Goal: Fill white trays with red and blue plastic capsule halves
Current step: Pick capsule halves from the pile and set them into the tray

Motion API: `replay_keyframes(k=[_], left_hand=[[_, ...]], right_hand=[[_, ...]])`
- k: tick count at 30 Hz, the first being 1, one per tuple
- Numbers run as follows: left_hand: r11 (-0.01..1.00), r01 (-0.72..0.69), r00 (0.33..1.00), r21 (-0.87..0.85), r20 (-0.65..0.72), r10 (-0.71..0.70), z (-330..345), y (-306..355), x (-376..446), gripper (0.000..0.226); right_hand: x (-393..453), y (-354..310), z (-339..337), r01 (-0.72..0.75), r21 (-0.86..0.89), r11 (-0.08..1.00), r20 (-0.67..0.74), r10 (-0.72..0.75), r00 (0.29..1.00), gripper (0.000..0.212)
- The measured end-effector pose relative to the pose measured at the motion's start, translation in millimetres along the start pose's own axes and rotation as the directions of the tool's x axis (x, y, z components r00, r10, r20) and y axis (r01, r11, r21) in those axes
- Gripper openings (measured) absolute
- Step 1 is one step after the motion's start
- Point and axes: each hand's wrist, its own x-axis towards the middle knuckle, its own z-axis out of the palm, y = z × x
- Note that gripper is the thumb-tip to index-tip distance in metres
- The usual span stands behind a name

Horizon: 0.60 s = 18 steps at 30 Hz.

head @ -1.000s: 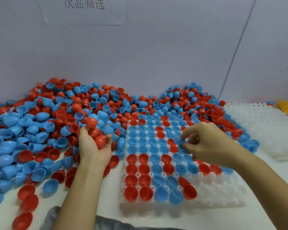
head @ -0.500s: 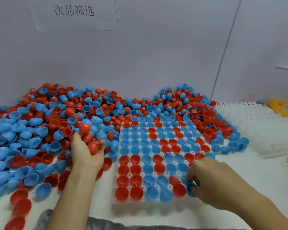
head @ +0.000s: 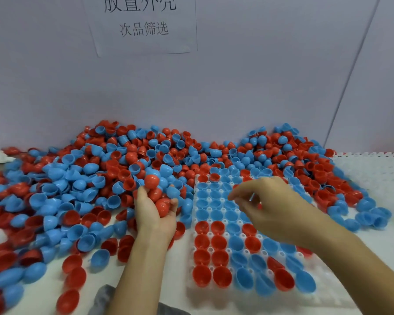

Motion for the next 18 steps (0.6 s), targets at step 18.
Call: replay_keyframes(k=[18], left_hand=[[0.991,0.075,0.991,-0.108,0.121,-0.062,3.4,10.6,-2.7,0.027]], right_hand=[[94.0,-47.8,63.3,-0.358,0.728,0.585,0.349,0.134,0.928,0.011]])
